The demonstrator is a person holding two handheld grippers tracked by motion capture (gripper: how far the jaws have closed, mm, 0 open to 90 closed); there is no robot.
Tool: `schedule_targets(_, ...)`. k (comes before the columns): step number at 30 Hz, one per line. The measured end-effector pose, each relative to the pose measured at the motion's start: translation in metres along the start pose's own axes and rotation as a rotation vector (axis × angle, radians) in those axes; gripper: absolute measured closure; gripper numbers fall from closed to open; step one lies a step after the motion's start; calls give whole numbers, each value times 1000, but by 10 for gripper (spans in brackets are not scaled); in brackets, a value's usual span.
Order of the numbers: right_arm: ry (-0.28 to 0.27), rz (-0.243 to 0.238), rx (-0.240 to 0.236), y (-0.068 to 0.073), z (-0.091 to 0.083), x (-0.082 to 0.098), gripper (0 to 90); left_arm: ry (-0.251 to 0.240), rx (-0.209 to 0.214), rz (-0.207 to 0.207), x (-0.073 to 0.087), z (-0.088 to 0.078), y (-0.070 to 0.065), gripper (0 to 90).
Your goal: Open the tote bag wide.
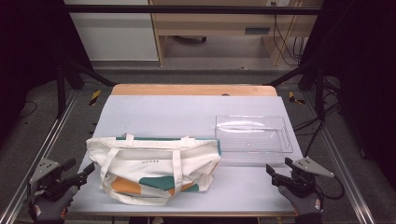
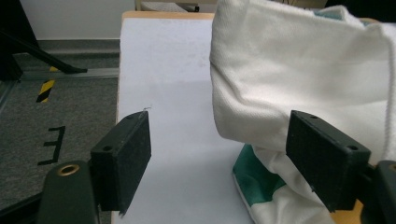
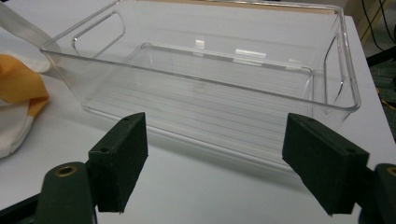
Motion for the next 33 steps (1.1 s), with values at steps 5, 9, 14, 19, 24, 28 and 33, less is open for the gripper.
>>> schedule_targets(5, -10, 16, -15, 1, -4, -4, 252, -17, 5, 1, -6, -3, -2, 227)
schedule_targets(9, -43, 17, -21, 3, -10, -13, 280, -53, 11, 8, -19, -8, -6, 235)
schedule_targets(14, -84, 11, -41, 11, -17, -24, 308, -75, 21, 11, -30, -17, -12, 249)
schedule_targets(19, -94, 9, -67, 19, -19, -30, 333, -91, 34, 27, -39, -21, -21, 261)
schedule_targets(24, -91, -3, -91, 29, -16, -34, 348, -89, 50, 61, -49, -21, -38, 275)
schedule_targets(28, -92, -1, -109, 35, -15, -38, 367, -86, 65, 70, -53, -21, -48, 294)
schedule_targets(33, -104, -7, -140, 45, -14, -46, 396, -68, 90, 72, -53, -18, -57, 326)
Point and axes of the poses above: each handheld gripper's, and its own axes: z roughly forward along the jaws, x roughly out of its underside, y roughly to its left, the point moved 5 cm from there along z, roughly forward along the jaws, and after that the axes turned 3 degrees about x, right-handed, at the moved point
